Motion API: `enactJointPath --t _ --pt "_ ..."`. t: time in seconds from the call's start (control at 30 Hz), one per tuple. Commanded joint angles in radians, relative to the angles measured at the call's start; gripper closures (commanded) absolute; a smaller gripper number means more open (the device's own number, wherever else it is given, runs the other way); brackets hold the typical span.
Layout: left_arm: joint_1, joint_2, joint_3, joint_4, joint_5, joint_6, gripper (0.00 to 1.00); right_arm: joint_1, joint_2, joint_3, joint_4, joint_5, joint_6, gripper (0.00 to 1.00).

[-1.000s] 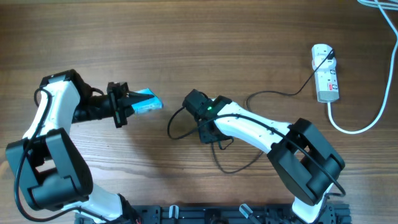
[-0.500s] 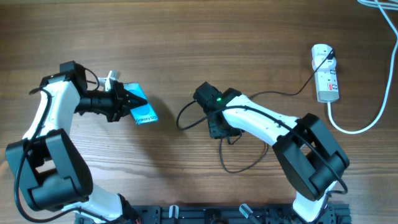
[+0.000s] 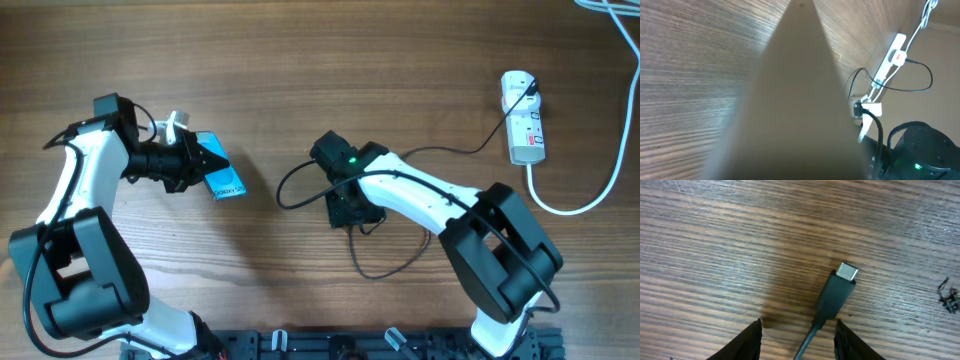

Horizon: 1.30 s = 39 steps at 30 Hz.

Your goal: Plug charger to phone and switch on socket

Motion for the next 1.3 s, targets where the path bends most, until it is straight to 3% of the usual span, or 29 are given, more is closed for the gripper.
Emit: enactJointPath --t 0.0,0.1,0.27,0.33,0.67,0.9,1.0,1.13,1.27 --pt "0.002 -0.023 0.002 0.051 0.014 -0.082 0.96 -0.001 -0.001 -0.036 0.036 -0.039 0.032 0.54" --pt "0.002 -0.023 0.002 0.117 0.014 -0.153 0.96 -0.001 -0.001 -0.036 0.037 -0.039 0.057 0.59" --pt "0.002 -0.023 0.002 0.129 0.014 -0.152 0.96 0.0 -0.001 -0.036 0.044 -0.039 0.083 0.71" --pt "0.002 -0.023 0.002 0.14 0.014 -0.152 0.96 0.0 -0.001 -0.036 0.048 -0.044 0.091 0.96" --pt "0.002 -0.023 0.002 0.154 0.014 -0.153 0.96 -0.002 -0.001 -0.036 0.063 -0.115 0.106 0.96" --pt "0.002 -0.023 0.002 0.154 0.026 -0.239 0.96 -0.002 -0.001 -0.036 0.059 -0.156 0.105 0.96" --pt "0.002 -0.023 0.002 0.164 0.028 -0.229 0.96 -0.002 -0.001 -0.036 0.058 -0.216 0.051 0.96" --pt "0.002 -0.023 0.002 0.266 0.196 -0.174 0.96 -0.002 -0.001 -0.036 0.062 -0.272 0.027 0.96" --pt "0.002 -0.023 0.002 0.304 0.199 -0.175 0.96 -0.003 -0.001 -0.036 0.055 -0.312 0.026 0.96"
